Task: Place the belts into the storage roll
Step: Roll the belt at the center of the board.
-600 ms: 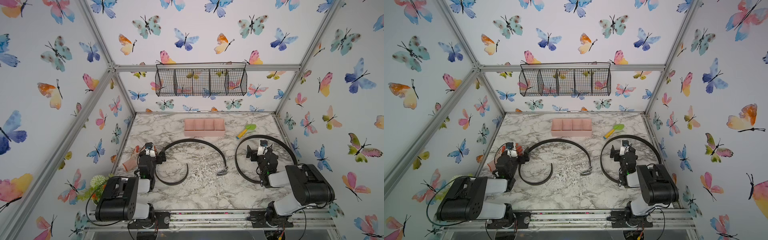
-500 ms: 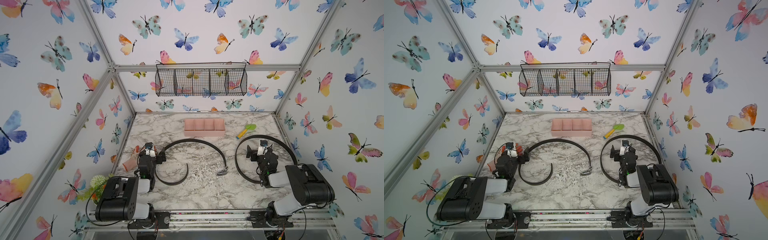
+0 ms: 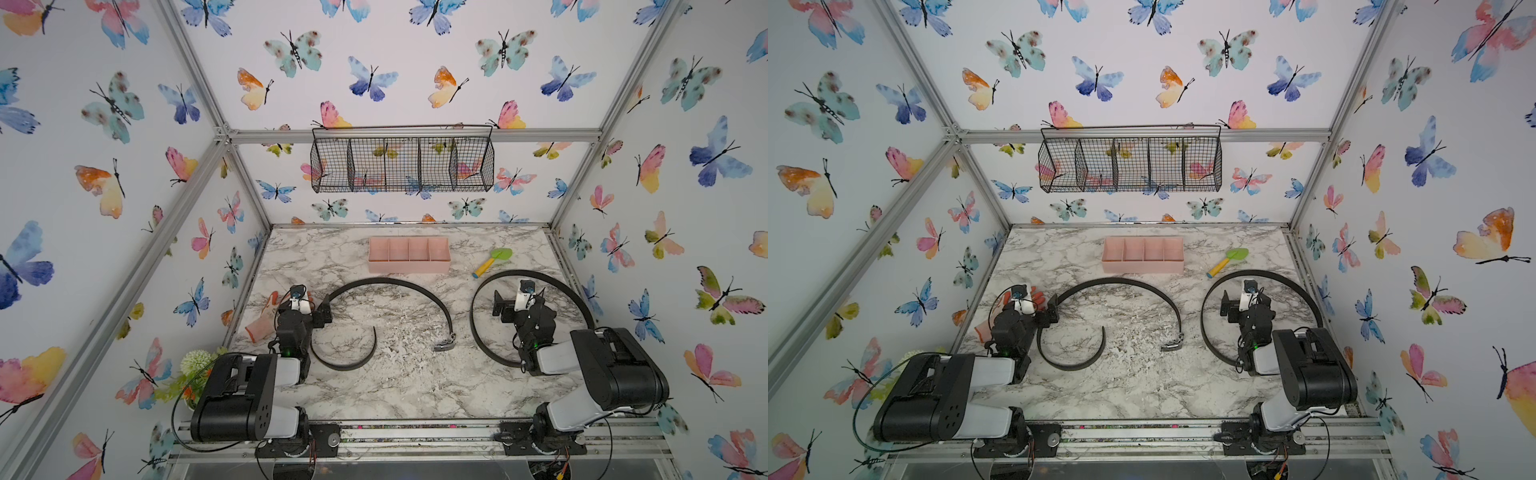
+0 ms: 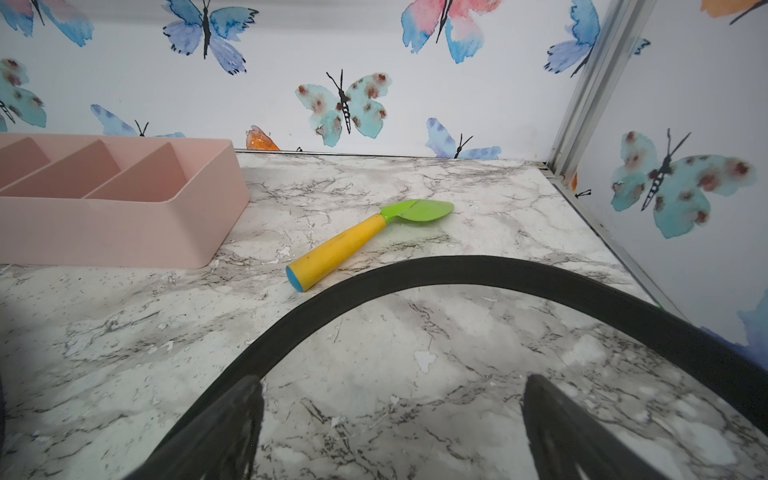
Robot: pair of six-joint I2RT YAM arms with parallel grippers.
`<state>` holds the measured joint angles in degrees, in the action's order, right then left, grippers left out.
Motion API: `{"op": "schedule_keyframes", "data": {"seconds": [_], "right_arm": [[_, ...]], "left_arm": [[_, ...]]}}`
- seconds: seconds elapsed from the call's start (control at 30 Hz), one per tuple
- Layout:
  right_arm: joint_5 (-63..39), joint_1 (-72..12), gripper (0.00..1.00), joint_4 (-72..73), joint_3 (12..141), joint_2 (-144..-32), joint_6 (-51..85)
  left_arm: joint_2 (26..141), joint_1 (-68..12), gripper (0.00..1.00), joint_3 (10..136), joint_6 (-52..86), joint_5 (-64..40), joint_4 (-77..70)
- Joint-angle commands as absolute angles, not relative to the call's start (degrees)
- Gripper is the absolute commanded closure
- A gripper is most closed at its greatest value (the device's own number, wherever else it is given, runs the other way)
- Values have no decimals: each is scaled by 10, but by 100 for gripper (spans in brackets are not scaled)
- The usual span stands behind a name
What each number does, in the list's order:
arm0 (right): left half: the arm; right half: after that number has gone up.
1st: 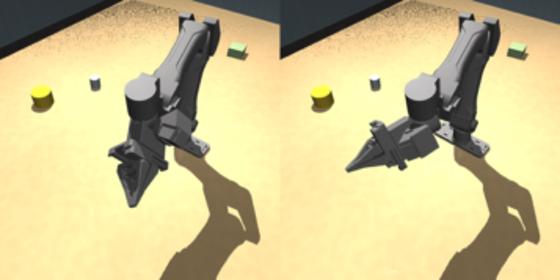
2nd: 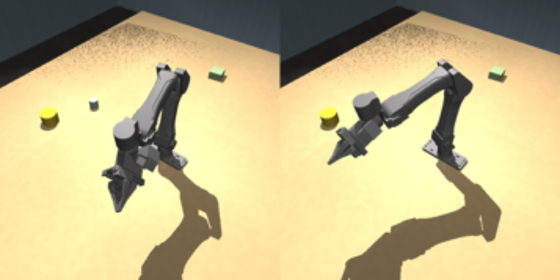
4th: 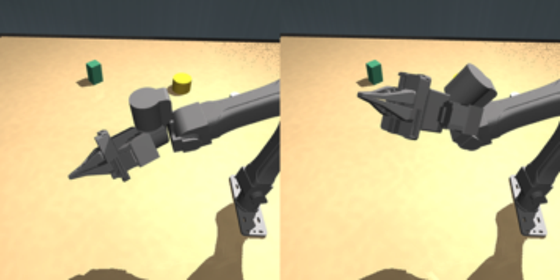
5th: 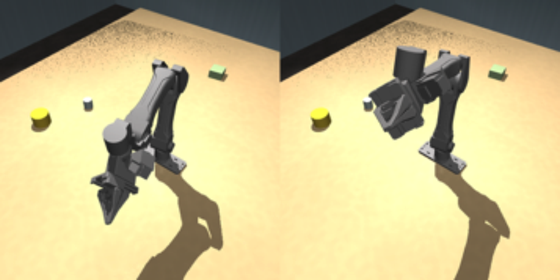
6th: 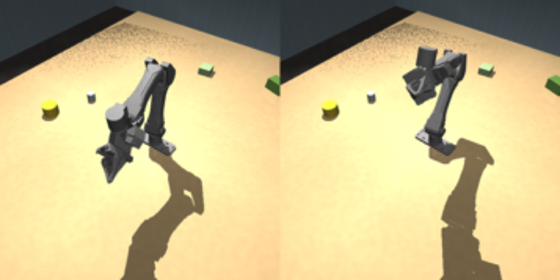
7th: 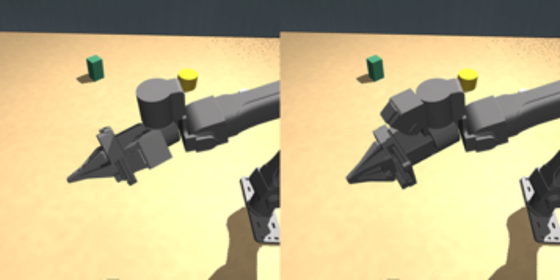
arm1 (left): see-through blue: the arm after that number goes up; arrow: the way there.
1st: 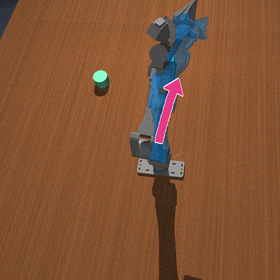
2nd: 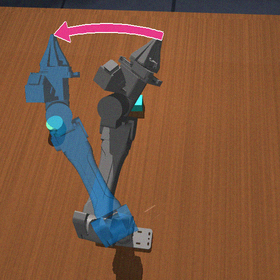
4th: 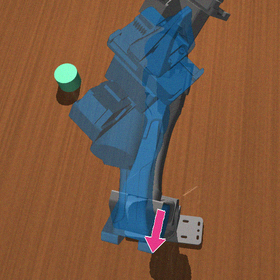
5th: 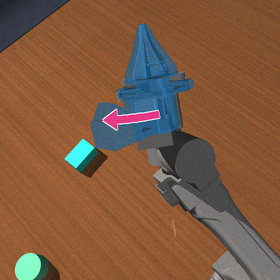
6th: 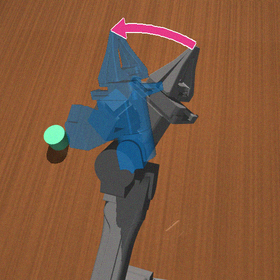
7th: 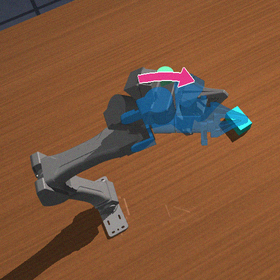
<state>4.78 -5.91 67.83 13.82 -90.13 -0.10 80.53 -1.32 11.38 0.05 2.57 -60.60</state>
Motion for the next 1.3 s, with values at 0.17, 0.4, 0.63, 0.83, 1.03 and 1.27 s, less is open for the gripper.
{"op": "schedule_keyframes", "data": {"seconds": [0.17, 0.4, 0.63, 0.83, 1.03, 1.27], "right_arm": [[58, -57, 1, 688, 149, -908, -5], [60, -57, 1, 691, 147, -906, -6], [79, -60, 1, 604, 160, -824, -3], [75, -60, 1, 326, 279, -768, 94], [-11, -67, 1, 187, 326, -745, 153], [-142, -103, 1, 104, 344, -723, 221]], "left_arm": [[809, -4, 2, 121, 4, 6, -614], [804, -8, 2, 120, 6, 36, -620], [661, -17, 2, 209, 75, 160, -360], [597, -39, 2, 288, 149, 126, -198], [576, -90, 2, 336, 247, 72, -33], [557, -243, 2, 336, 316, 78, 86]]}}
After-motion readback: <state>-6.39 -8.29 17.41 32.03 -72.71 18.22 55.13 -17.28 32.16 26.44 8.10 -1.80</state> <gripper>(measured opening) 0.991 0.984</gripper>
